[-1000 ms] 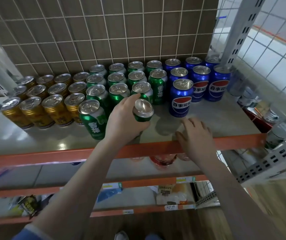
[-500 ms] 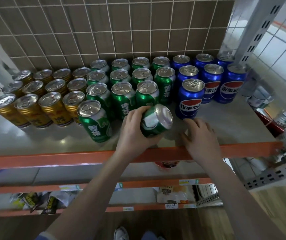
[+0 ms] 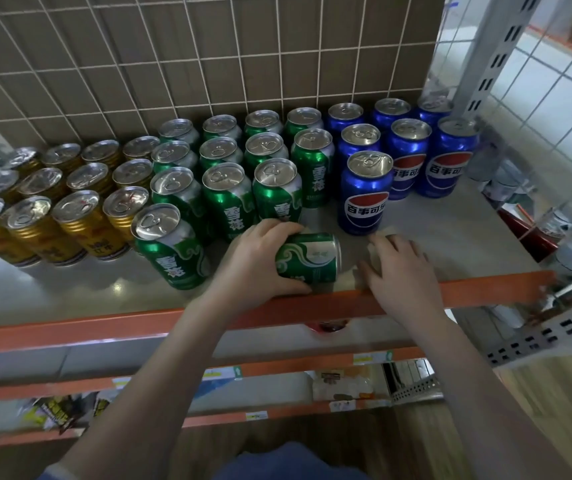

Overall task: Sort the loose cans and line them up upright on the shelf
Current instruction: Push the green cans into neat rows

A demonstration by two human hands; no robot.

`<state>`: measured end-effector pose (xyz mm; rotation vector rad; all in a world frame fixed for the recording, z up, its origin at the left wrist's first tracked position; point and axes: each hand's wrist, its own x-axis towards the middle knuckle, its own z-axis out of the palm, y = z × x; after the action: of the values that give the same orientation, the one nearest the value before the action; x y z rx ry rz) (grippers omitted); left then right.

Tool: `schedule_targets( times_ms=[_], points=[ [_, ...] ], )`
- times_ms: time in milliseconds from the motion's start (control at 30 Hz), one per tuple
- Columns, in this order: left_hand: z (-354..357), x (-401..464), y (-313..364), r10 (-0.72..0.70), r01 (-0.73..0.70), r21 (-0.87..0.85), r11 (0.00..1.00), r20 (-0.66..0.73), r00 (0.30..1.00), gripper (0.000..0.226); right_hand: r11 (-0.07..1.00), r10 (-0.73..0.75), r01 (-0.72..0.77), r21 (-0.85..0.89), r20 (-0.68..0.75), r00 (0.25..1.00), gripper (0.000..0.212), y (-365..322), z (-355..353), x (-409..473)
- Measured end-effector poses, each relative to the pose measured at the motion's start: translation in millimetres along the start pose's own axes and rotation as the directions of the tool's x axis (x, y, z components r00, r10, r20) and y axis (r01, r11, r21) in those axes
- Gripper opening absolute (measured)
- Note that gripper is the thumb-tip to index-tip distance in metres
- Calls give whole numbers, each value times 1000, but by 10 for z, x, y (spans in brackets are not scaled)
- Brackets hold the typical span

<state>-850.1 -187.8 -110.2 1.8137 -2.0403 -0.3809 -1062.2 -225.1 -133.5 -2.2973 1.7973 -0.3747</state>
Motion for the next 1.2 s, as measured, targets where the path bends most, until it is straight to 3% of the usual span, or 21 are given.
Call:
schedule_targets(
  times_ms=[200, 433, 600, 733, 900, 1200],
  points=[
    [-115, -117, -129, -58, 81, -122, 989, 182, 982, 88, 998, -18, 19, -64, 16, 1000, 37, -12, 20, 11],
    [-228, -254, -79, -57, 58, -172, 983, 10, 998, 66, 996, -49, 48, -78, -3, 999, 36, 34, 48, 31],
    [-540, -183, 199, -13, 10, -75, 997, -42, 999, 64, 995, -73, 70, -75, -35, 997, 33, 63, 74, 17],
    [-668, -47, 409, 103, -104, 92, 990, 18, 995, 64, 995, -71, 69, -71, -20, 997, 34, 74, 71, 14],
    [-643, 55, 500, 125, -132, 88, 987, 88, 988, 68, 997, -77, 76, -31, -23, 997, 35, 100, 58, 0],
    [-690, 243, 709, 126, -140, 165, 976, 93, 988, 62, 991, -129, 130, 11, -61, 990, 29, 154, 54, -28]
  ],
)
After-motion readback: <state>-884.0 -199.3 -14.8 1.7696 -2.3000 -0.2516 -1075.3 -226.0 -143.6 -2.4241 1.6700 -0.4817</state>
